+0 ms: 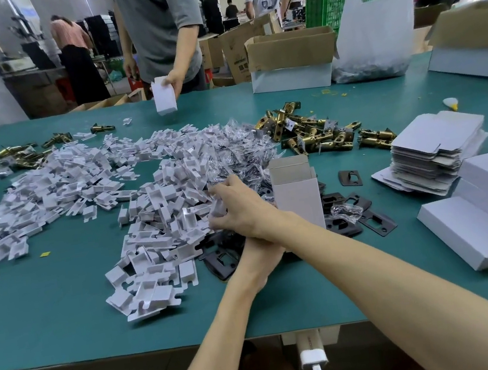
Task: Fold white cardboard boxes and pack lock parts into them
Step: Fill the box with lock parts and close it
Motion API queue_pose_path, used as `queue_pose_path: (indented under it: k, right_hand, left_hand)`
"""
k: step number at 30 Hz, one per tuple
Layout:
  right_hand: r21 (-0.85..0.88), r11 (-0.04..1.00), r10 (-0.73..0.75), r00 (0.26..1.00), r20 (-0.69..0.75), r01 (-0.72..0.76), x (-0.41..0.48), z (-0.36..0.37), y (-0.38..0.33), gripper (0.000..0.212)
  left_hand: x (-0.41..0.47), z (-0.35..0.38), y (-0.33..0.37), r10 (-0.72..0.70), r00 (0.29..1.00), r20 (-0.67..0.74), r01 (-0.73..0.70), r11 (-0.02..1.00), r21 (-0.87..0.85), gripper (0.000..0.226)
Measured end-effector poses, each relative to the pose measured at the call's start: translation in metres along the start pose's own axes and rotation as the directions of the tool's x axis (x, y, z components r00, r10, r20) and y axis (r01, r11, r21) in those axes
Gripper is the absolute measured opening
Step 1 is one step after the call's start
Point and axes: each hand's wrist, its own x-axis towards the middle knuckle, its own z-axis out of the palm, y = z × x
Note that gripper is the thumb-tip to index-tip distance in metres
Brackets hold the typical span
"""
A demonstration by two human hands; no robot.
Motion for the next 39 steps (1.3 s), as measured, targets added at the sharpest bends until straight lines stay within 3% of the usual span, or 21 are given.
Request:
queue_pose_path:
  k: [5, 10, 14, 18, 22, 25, 29, 39]
  right_hand:
    - [0.084, 0.995, 0.064, 0.996, -0.063, -0.059, 0.001, 0.003, 0.002, 0.051]
    - [0.21, 0.978, 0.034, 0.997, -0.064, -0.02, 0.0, 0.003, 0.003, 0.047]
    - [0.339, 0.94, -0.015, 0.996, -0.09, 0.044, -0.007, -0.008, 0.003, 0.014]
    - [0.325, 0.938, -0.062, 0.981, -0.184, 0.12, -0.024, -0.038, 0.001, 0.016]
    - [0.219, 0.961, -0.093, 0.942, -0.322, 0.17, -0.041, -0.088, 0.004, 0.021]
    - [0.118, 0.987, -0.058, 0.927, -0.37, 0.109, -0.05, -0.121, 0.016, 0.025]
    - [-0.051, 0.998, 0.026, 0.953, -0.301, -0.043, -0.06, -0.146, 0.043, 0.016]
    - [-0.297, 0.955, -0.06, 0.969, -0.241, -0.015, -0.065, -0.13, 0.053, 0.026]
  left_hand:
    - [-0.001, 0.0, 0.0, 0.036, 0.999, 0.014, -0.035, 0.999, -0.039, 0.022]
    - [0.0, 0.0, -0.001, 0.021, 0.999, 0.027, -0.02, 0.999, -0.038, 0.012]
    - [-0.001, -0.001, 0.001, 0.071, 0.997, -0.002, -0.071, 0.997, -0.012, 0.021]
    - [0.001, -0.002, 0.003, 0.108, 0.994, 0.016, -0.108, 0.994, -0.023, 0.031]
    - [0.002, -0.001, 0.005, 0.078, 0.996, 0.044, -0.07, 0.984, -0.162, 0.047]
    - [0.001, -0.001, 0.005, 0.079, 0.996, 0.039, -0.07, 0.976, -0.205, 0.049]
    - [0.0, -0.001, 0.006, 0.093, 0.994, 0.051, -0.079, 0.972, -0.22, 0.047]
    - [-0.001, -0.002, 0.007, 0.099, 0.993, 0.066, -0.082, 0.972, -0.222, 0.046]
